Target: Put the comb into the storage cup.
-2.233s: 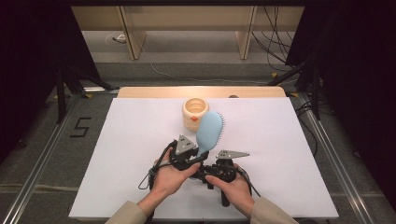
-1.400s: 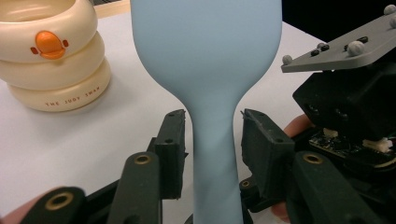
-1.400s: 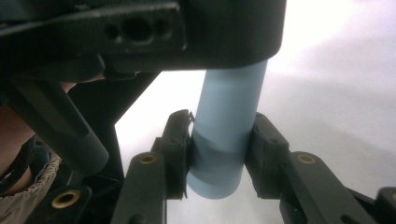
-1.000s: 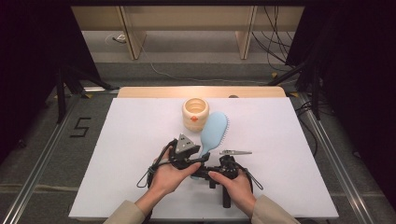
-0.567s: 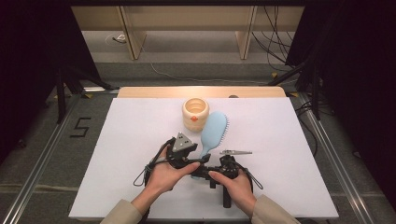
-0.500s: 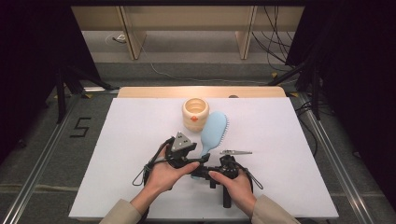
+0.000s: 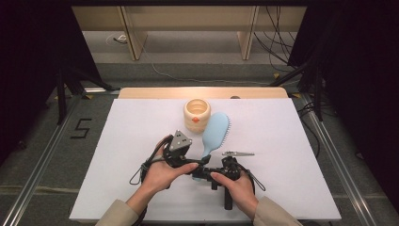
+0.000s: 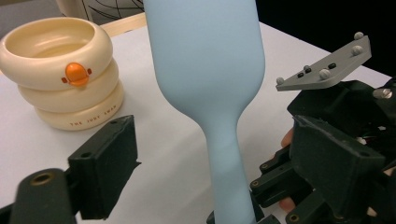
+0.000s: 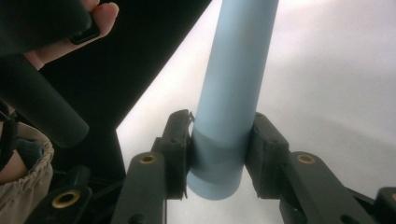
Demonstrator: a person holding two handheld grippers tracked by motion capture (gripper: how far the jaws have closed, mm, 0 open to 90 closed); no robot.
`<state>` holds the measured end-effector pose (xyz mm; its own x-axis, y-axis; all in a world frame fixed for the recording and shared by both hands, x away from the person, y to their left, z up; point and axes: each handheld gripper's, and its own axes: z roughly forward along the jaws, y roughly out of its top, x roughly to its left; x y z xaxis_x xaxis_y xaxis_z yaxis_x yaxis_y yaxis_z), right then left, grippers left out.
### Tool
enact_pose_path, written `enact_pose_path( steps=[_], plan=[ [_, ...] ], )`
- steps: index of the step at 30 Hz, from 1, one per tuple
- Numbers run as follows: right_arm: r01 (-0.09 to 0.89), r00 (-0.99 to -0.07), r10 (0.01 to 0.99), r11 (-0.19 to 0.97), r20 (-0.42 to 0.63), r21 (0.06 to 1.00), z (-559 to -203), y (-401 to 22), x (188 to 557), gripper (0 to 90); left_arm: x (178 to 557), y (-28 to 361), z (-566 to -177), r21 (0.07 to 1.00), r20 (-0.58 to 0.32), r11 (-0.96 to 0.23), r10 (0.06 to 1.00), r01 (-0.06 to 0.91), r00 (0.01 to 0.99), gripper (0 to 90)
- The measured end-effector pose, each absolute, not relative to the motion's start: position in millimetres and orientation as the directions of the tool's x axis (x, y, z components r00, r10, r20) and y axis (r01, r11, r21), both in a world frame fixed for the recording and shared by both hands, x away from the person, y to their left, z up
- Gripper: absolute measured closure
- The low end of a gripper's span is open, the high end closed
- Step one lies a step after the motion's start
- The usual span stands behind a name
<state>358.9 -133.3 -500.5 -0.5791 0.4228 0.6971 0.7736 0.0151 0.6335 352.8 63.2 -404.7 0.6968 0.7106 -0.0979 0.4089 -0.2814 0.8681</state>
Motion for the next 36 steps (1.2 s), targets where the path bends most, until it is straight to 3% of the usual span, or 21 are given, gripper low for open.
enact_pose_path(
  steps=[11, 36],
  plan=[
    [0.775, -0.577, 0.417, 0.009, 0.703, 0.631, -501, -133, 359, 63.8, 354, 68, -398, 0.879, -0.068, -0.280, 0.726, 0.385, 0.684, 0.0],
    [0.773, -0.580, 0.410, 0.006, 0.704, 0.634, -498, -133, 357, 63.8, 373, 52, -382, 0.884, -0.061, -0.291, 0.705, 0.366, 0.707, 0.0]
  ],
)
